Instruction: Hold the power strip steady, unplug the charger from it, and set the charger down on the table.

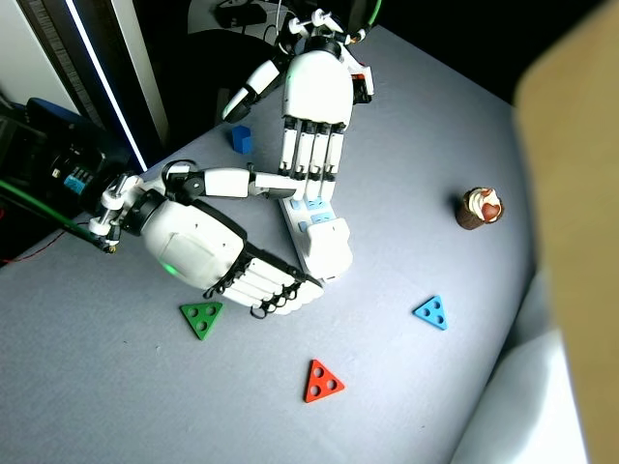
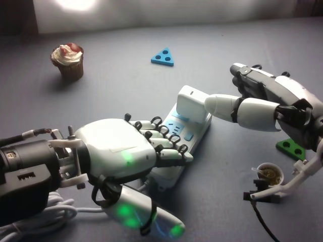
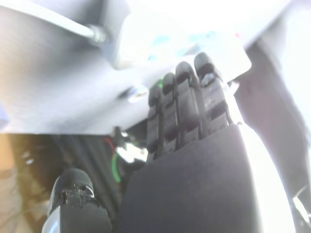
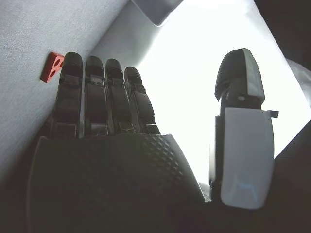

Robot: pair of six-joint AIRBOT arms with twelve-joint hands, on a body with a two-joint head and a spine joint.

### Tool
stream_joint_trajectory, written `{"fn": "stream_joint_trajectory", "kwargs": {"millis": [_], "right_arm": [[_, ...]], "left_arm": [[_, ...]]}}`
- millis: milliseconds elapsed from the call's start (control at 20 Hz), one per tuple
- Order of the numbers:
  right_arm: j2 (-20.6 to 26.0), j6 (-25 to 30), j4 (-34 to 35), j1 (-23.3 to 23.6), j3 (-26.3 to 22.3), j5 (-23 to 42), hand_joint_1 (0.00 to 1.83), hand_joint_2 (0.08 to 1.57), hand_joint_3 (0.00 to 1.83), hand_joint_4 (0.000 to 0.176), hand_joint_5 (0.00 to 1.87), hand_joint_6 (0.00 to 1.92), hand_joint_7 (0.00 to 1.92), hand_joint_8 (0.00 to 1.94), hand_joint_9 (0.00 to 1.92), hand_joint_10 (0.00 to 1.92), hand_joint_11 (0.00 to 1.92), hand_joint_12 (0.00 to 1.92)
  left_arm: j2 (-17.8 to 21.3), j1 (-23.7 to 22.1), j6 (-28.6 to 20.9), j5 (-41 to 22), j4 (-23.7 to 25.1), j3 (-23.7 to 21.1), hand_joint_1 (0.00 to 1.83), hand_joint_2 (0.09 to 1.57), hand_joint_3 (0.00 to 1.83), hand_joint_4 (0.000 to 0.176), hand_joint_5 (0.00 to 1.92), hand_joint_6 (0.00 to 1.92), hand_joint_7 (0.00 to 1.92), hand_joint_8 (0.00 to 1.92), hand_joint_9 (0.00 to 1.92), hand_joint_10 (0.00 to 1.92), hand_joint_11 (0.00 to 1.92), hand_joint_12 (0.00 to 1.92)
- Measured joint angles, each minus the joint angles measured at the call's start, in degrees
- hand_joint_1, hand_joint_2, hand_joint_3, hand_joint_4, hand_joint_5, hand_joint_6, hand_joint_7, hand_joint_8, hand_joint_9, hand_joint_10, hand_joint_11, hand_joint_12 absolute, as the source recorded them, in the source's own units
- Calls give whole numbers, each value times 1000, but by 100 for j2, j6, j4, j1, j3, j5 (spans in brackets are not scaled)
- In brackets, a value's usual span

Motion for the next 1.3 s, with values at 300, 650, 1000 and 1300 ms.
{"fn": "stream_joint_trajectory", "kwargs": {"millis": [300, 650, 1000, 1300], "right_arm": [[-63, -144, 76, 37, 328, -168, 1031, 974, 4, 0, 160, 0, 193, 0, 208, 1, 0, 575], [-352, -197, 96, 210, 490, -378, 1042, 988, 6, 0, 191, 5, 221, 2, 237, 2, 10, 634], [-461, -310, 140, 249, 522, -431, 1058, 1020, 5, 0, 273, 11, 283, 5, 294, 3, 33, 678], [-796, -400, 232, 249, 820, -372, 1041, 1030, 2, 0, 327, 7, 350, 7, 348, 7, 86, 700]], "left_arm": [[-192, 52, 26, -66, -42, 199, 0, 975, 4, 0, 241, 7, 243, 4, 223, 3, 125, 172], [-365, 55, 92, -136, -20, 396, 0, 980, 3, 0, 228, 2, 235, 2, 214, 3, 120, 159], [-527, 55, 162, -184, 42, 514, 0, 976, 1, 0, 241, 5, 245, 4, 217, 2, 127, 153], [-553, 55, 162, -146, 42, 531, 0, 981, 2, 0, 235, 4, 240, 4, 221, 5, 122, 144]]}}
